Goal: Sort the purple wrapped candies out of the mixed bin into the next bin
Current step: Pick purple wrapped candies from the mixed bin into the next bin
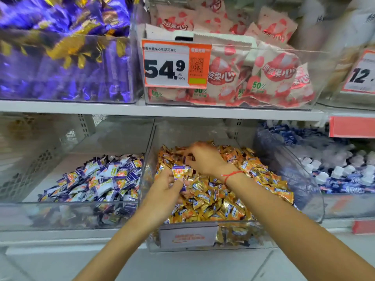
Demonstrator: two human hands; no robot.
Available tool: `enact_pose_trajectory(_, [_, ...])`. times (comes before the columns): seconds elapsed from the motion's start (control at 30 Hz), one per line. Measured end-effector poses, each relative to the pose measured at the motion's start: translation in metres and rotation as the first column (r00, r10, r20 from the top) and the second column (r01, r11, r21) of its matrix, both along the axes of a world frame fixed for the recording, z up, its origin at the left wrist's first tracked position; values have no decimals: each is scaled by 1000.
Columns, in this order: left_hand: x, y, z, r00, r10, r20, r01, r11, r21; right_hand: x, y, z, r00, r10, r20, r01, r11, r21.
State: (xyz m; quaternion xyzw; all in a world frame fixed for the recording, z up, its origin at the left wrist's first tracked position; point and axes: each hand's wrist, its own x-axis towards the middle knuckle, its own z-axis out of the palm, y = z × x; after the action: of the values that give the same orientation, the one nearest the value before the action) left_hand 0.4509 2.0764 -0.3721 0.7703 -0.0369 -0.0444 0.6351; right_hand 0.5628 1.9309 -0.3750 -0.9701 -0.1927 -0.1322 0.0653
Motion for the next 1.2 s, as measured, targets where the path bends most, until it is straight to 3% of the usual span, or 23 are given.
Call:
enact_pose_trajectory(0.07, [1, -5, 1, 999, -8, 50, 8, 1000, 15, -23, -15, 11, 1000, -9, -6, 9, 997, 70])
enact_pose_trajectory(0.13, [3, -10, -1, 993, 0, 116, -4, 999, 38, -51, -27, 23, 998, -58, -34, 67, 930, 361])
enact_pose_trajectory(0.17, [4, -13, -3, 989, 11, 150, -18, 999, 49, -66, -30, 29, 995, -60, -79, 95, 818, 568])
enact_pose_trajectory(0.23, [5, -19, -4, 982, 35, 187, -43, 998, 40, -93, -29, 39, 981, 24, -193, 157, 487, 859])
enact_pose_trajectory(0.27, [3, -22, -2, 982, 44, 186, -46, 999, 8, -103, -26, 41, 974, 64, -217, 176, 383, 907])
enact_pose_trajectory(0.3, [0, -26, 2, 984, 56, 166, -49, 998, -48, -112, -22, 41, 972, 82, -221, 181, 343, 922])
enact_pose_trajectory(0.43, [-14, -34, 19, 992, 114, 56, -94, 957, -274, -123, -1, 38, 989, 20, -148, 138, 257, 957])
enact_pose_trajectory(0.53, [-23, -27, 27, 966, 178, 189, -150, 977, -154, -125, 15, 40, 998, 37, -54, 43, 254, 966])
enact_pose_trajectory(0.63, [-26, -1, 33, 906, 100, 410, -150, 984, 92, -123, 26, 47, 993, 114, -34, 3, 259, 966])
enact_pose_trajectory(0.73, [-22, 36, 40, 821, 94, 563, -273, 931, 241, -113, 28, 50, 974, 204, -99, 34, 299, 954])
enact_pose_trajectory(0.8, [-15, 60, 40, 759, 167, 629, -442, 842, 310, -102, 22, 45, 964, 214, -159, 59, 411, 910])
enact_pose_trajectory(0.9, [7, 94, 25, 765, 219, 606, -545, 722, 427, -85, 5, 27, 968, 116, -223, 103, 625, 774])
enact_pose_trajectory(1.0, [28, 109, 5, 909, 92, 407, -370, 630, 683, -78, -29, 18, 979, -43, -198, 167, 723, 670])
enact_pose_trajectory(1.07, [29, 100, 5, 897, 61, 437, -376, 624, 685, -79, -55, 19, 964, -177, -196, 260, 770, 582])
enact_pose_trajectory(1.13, [20, 79, 15, 812, 44, 582, -434, 712, 552, -78, -81, 17, 925, -323, -199, 378, 744, 551])
enact_pose_trajectory(1.2, [8, 50, 28, 771, -20, 636, -361, 809, 464, -74, -99, 13, 869, -457, -192, 484, 699, 526])
